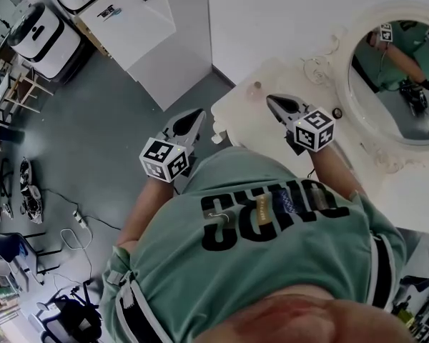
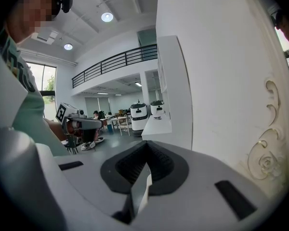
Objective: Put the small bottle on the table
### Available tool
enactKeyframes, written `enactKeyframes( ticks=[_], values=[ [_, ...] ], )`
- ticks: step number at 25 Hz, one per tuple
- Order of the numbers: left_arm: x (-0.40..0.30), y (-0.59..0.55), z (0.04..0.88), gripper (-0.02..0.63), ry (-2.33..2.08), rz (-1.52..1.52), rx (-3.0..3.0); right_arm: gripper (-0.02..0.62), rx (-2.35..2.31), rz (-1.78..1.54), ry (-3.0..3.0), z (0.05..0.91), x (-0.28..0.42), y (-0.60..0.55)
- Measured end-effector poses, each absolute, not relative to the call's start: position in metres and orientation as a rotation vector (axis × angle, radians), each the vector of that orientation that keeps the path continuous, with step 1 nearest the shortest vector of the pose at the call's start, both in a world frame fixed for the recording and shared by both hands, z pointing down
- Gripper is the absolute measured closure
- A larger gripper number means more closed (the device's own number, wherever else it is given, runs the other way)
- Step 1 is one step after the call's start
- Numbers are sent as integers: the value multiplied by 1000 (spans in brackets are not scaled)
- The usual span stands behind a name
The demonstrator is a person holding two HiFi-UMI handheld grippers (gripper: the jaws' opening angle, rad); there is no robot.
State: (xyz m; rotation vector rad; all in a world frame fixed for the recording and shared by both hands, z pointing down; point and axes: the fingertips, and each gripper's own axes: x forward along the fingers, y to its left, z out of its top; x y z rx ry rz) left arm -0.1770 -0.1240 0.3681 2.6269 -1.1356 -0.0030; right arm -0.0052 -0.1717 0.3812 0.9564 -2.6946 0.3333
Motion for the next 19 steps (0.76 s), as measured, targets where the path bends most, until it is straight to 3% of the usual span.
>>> enactKeyframes(
  ticks=[19],
  values=[
    [-168,-122,375,597,-1112,-12,2619,601,961,334,-2689,388,1,-165]
  ],
)
